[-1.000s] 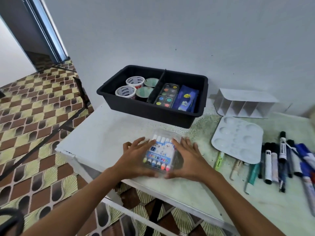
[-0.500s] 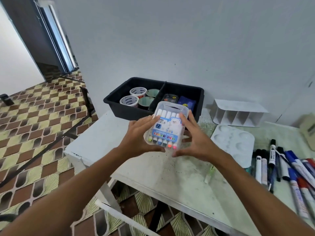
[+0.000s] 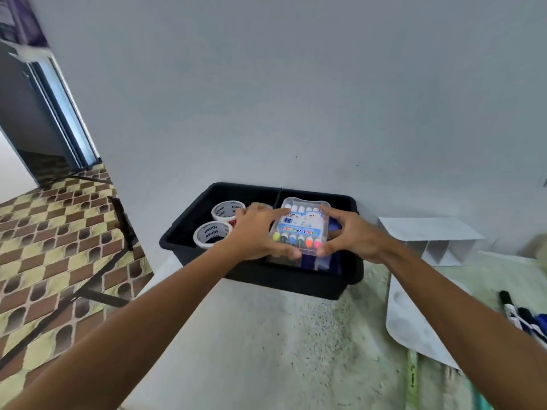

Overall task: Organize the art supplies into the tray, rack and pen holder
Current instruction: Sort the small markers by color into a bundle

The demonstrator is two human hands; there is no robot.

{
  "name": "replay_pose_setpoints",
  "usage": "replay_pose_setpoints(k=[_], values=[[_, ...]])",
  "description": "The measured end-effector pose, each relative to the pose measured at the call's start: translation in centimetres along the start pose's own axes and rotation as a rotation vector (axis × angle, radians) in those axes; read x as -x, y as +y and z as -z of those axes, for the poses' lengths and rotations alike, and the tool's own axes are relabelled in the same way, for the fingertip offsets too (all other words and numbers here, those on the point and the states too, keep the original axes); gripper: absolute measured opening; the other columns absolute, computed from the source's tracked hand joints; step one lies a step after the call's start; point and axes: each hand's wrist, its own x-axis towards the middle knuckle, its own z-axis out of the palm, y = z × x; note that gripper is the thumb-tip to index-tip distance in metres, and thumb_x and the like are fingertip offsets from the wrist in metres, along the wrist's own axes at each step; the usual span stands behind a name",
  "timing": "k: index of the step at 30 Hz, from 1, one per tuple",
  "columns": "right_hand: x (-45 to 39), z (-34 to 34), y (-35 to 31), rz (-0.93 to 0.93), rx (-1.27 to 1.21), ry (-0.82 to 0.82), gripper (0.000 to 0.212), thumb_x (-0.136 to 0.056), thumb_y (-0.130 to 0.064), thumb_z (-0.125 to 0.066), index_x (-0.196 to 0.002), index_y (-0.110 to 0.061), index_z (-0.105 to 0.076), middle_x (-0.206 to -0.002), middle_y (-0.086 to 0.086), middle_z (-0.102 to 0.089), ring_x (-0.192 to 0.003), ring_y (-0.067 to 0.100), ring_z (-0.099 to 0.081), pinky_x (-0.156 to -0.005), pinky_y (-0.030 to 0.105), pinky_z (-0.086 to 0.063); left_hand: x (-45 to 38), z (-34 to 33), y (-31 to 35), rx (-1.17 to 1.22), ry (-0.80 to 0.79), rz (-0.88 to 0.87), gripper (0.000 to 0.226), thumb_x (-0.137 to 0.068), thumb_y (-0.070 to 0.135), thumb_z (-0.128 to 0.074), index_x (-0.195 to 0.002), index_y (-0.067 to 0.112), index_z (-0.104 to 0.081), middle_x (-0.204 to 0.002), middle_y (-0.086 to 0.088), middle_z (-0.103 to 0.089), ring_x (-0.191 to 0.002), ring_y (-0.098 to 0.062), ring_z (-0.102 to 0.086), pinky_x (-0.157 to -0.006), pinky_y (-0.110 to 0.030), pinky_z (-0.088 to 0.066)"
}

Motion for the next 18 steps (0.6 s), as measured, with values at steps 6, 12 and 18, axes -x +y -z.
replay_pose_setpoints(k=[6,12,18], values=[[-3.6,-0.3,2.4,-0.118,-0.057,0.009,0.112,-0.053,0.012,-0.085,-0.148,-0.007,-0.029,-0.13,0.008,-0.057,-0.105,0.027,-0.067,-0.092,0.045,-0.053,-2.8,-1.3,-2.2,-0.31,-0.111,-0.126,0.103,-0.06,0.089,-0.049,-0.142,0.027,-0.04,-0.134,-0.004,-0.043,-0.126,-0.023,-0.027,-0.106,-0.048,-0.023],[-4.7,-1.2,2.8,-0.156,0.075,-0.005,0.114,-0.054,0.0,-0.09,-0.149,-0.013,-0.029,-0.134,0.005,-0.053,-0.109,0.02,-0.064,-0.091,0.03,-0.053,-4.1,-1.6,-4.0,-0.229,-0.271,-0.246,0.095,-0.068,0.082,-0.053,-0.143,0.025,-0.041,-0.154,0.003,-0.029,-0.145,-0.021,-0.005,-0.113,-0.056,-0.004],[-5.8,-1.2,2.6,-0.137,0.407,-0.055,0.089,-0.069,-0.056,-0.077,-0.144,-0.02,-0.044,-0.143,-0.006,-0.046,-0.123,0.011,-0.05,-0.109,0.034,-0.038,-4.3,-1.3,-4.4,-0.117,-0.315,-0.309,0.071,-0.08,0.074,-0.042,-0.135,0.029,-0.052,-0.148,0.01,-0.04,-0.146,-0.012,-0.011,-0.114,-0.058,0.011]])
